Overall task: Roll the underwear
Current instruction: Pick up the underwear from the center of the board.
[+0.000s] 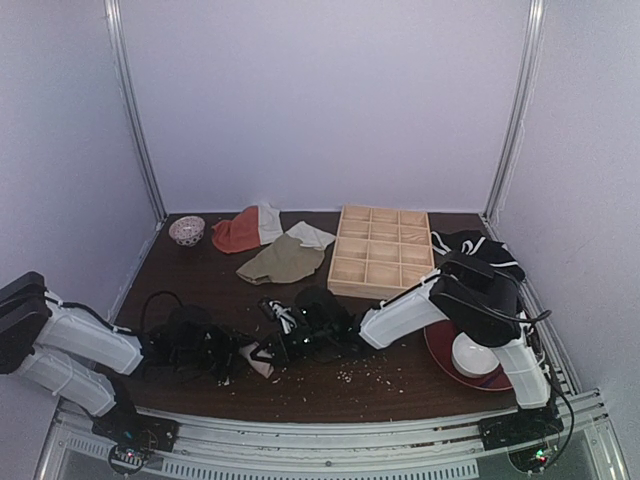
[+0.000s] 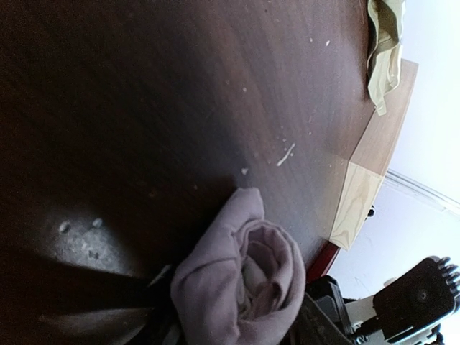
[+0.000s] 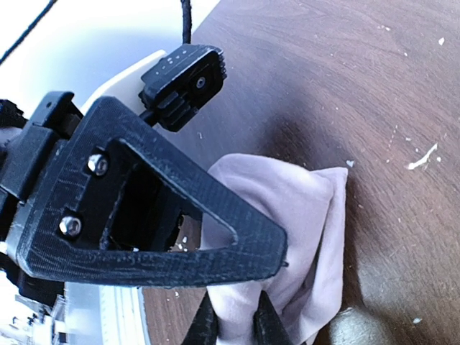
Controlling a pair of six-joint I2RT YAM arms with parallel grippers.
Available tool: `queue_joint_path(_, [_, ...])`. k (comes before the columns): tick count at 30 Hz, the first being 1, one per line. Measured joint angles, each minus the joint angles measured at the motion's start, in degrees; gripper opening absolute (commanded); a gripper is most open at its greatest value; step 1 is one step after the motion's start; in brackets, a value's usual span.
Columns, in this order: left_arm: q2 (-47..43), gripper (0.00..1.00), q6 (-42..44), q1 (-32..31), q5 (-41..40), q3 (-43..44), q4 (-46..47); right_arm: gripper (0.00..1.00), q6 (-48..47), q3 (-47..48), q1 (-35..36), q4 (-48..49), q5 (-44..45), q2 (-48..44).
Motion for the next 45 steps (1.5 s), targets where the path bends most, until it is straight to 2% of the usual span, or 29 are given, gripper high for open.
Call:
queue_joint_path(4, [0.3,0.49,0.0,0.0,0.0,-0.3,1.0,0.0,3.0,-1.3,-0.2,4.3,-1.2,0.7])
queue_joint_path(12, [1.6,0.53,0.1,0.0,-0.1,-0.7,4.0,0.0,5.6,-1.4,-1.5,8.8,-5.2,2.3])
queue_joint_path(18, [2.2,0.43,0.3,0.0,0.3,-0.7,4.3,0.0,5.5,-1.0,-2.2,8.9,-8.0,2.6])
queue_joint_path(23, [2.6,0.26,0.5,0.0,0.6,-0.7,4.0,0.0,5.1,-0.8,-2.4,8.1,-8.9,2.6])
queue_joint_path(27, [2.8,0.13,0.6,0.0,0.9,-0.7,3.6,0.08,4.5,-0.8,-2.4,7.0,-9.1,2.6])
queue_joint_path(30, [2.9,0.01,0.7,0.0,1.0,-0.7,3.6,0.2,3.1,-0.7,-2.4,6.3,-9.0,2.6])
queue_joint_path(33, [2.9,0.0,0.7,0.0,1.1,-0.7,3.6,0.28,0.5,-0.6,-2.3,4.2,-8.9,1.9])
queue_joint_path(37, [2.9,0.0,0.7,0.0,1.2,-0.7,3.6,0.31,-4.3,-0.5,-1.9,-1.5,-8.3,0.0])
queue_joint_path(40, [2.9,0.0,0.7,0.0,1.2,-0.7,3.6,0.3,-7.1,-0.7,-1.6,-4.9,-7.7,-1.4])
queue_joint_path(43, [3.0,0.0,0.7,0.0,1.3,-0.7,3.6,0.15,-9.3,-1.0,-1.4,-7.4,-7.5,-2.3])
queue_joint_path(45, [3.1,0.0,0.7,0.0,1.5,-0.7,3.7,0.09,-10.0,-1.0,-1.4,-8.2,-7.2,-2.4])
